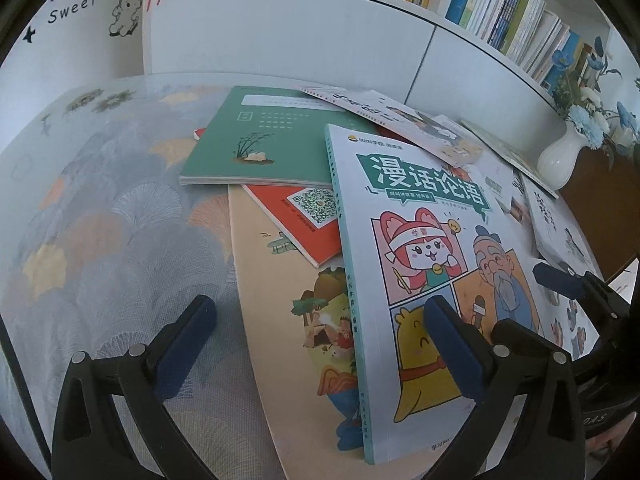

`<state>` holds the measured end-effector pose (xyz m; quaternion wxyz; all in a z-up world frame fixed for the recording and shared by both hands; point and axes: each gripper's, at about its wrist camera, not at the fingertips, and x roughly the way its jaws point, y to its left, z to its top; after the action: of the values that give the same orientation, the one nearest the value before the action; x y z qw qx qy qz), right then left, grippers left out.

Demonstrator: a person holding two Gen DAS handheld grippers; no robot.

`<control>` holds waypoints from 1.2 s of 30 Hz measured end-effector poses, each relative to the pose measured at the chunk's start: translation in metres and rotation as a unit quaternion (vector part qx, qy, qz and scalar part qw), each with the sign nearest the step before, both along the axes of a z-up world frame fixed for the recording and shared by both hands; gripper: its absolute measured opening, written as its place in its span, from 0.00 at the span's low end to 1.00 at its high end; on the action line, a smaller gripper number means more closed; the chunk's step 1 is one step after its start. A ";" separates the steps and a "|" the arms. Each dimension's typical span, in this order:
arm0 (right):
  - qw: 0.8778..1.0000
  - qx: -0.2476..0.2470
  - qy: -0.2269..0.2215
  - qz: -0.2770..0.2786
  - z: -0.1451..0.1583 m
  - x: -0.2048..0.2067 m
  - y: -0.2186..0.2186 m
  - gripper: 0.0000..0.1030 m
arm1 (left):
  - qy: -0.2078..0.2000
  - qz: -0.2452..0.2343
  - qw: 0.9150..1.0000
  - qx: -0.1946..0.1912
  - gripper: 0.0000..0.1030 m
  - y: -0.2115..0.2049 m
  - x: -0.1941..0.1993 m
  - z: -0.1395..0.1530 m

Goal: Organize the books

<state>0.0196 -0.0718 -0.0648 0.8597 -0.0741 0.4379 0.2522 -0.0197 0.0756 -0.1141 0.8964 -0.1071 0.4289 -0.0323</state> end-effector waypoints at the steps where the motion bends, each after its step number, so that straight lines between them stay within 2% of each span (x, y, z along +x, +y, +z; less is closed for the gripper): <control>1: 1.000 0.000 0.000 0.000 0.000 -0.001 -0.001 1.00 | 0.000 0.000 1.000 0.000 1.00 0.000 0.000 0.000; 36: 1.000 -0.003 0.002 0.012 0.000 -0.003 0.002 1.00 | 0.000 -0.004 1.000 0.002 1.00 0.000 -0.001 0.000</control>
<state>0.0162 -0.0698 -0.0652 0.8557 -0.0818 0.4392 0.2610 -0.0208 0.0755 -0.1141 0.8964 -0.1037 0.4296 -0.0351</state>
